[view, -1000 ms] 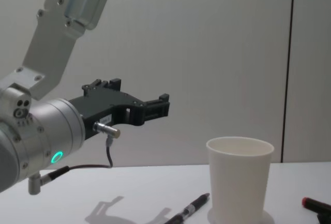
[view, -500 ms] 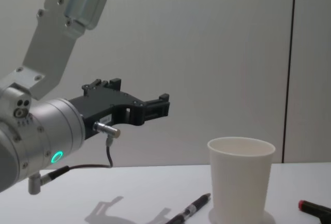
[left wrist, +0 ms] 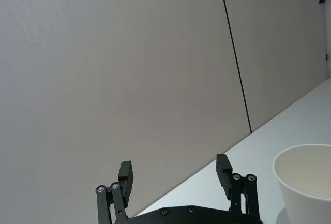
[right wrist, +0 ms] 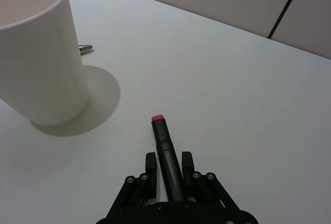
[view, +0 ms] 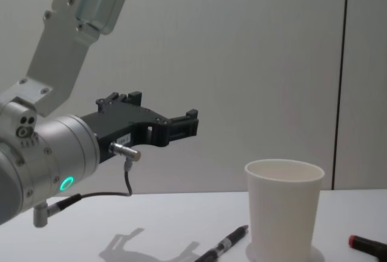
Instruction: Place the pen into the pen holder.
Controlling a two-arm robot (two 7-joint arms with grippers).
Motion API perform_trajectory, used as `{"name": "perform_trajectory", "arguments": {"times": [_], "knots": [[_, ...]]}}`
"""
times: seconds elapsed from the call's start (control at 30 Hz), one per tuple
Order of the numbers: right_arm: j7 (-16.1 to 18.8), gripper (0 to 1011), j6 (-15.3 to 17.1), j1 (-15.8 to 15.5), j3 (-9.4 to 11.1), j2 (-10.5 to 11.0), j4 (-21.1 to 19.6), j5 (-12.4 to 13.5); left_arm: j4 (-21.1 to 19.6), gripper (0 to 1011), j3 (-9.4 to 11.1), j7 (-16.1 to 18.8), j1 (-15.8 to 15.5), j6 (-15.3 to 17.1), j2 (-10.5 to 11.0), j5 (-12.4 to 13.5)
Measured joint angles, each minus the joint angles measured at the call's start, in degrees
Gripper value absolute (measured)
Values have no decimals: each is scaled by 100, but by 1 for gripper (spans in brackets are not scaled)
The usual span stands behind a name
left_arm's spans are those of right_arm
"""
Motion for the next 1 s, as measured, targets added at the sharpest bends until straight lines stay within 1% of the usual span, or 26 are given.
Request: {"name": "perform_trajectory", "arguments": {"times": [0.1, 0.13, 0.2, 0.23, 0.8, 0.9, 1.0], "knots": [[-4, 259, 0, 0, -4, 0, 0, -1, 0, 1001, 0, 0, 0, 0, 0, 0], [-5, 228, 0, -1, -4, 0, 0, -1, 0, 1001, 0, 0, 0, 0, 0, 0], [-9, 217, 0, -1, -4, 0, 0, -6, 0, 1001, 0, 0, 0, 0, 0, 0], [-9, 190, 0, -1, -4, 0, 1, -7, 0, 1001, 0, 0, 0, 0, 0, 0], [-27, 182, -3, -4, -5, 0, 0, -8, 0, 1001, 0, 0, 0, 0, 0, 0], [-50, 182, -62, -4, -11, 2, 0, -23, 0, 1001, 0, 0, 0, 0, 0, 0], [-118, 182, -157, -20, -18, 17, -105, -57, 0, 1001, 0, 0, 0, 0, 0, 0]]}}
